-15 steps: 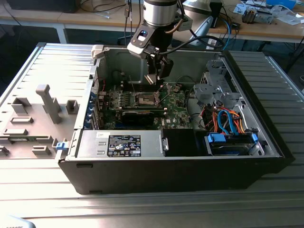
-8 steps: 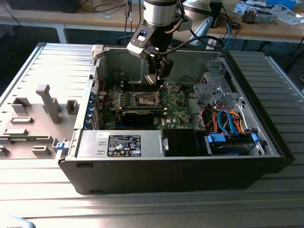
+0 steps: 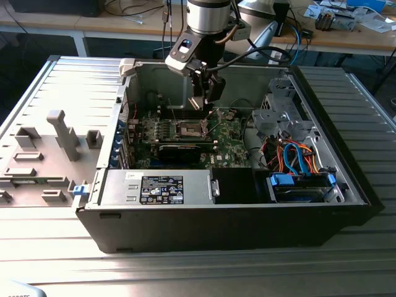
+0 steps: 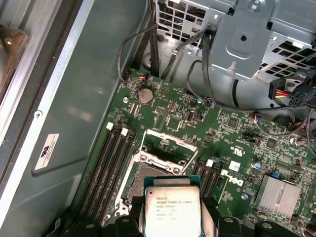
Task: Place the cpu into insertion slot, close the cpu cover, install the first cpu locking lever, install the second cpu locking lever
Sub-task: 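Place the cpu into insertion slot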
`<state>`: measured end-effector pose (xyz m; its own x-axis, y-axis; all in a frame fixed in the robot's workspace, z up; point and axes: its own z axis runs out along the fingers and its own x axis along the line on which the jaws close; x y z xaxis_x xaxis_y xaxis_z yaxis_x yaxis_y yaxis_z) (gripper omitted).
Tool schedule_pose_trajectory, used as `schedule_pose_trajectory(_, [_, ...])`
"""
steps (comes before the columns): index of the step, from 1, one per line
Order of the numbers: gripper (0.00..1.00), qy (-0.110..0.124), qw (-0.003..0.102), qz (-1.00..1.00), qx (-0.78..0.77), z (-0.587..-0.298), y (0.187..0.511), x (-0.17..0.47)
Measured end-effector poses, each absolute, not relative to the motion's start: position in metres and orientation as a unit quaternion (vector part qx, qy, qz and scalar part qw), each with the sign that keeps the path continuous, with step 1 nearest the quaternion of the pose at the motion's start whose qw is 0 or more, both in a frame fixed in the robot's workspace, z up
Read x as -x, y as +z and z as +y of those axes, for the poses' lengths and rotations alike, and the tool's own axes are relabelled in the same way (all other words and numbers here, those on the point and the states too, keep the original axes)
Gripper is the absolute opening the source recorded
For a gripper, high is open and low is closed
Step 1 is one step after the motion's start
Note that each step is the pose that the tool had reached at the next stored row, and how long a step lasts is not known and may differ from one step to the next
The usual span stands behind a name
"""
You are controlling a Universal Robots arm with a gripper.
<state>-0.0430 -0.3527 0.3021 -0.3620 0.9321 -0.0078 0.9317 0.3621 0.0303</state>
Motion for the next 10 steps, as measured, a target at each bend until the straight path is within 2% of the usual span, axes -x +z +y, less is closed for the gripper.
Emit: schedule_pose_trajectory(10, [0.55, 0.01, 0.012, 0.823, -0.568, -0.3527, 0.3021, 0.043])
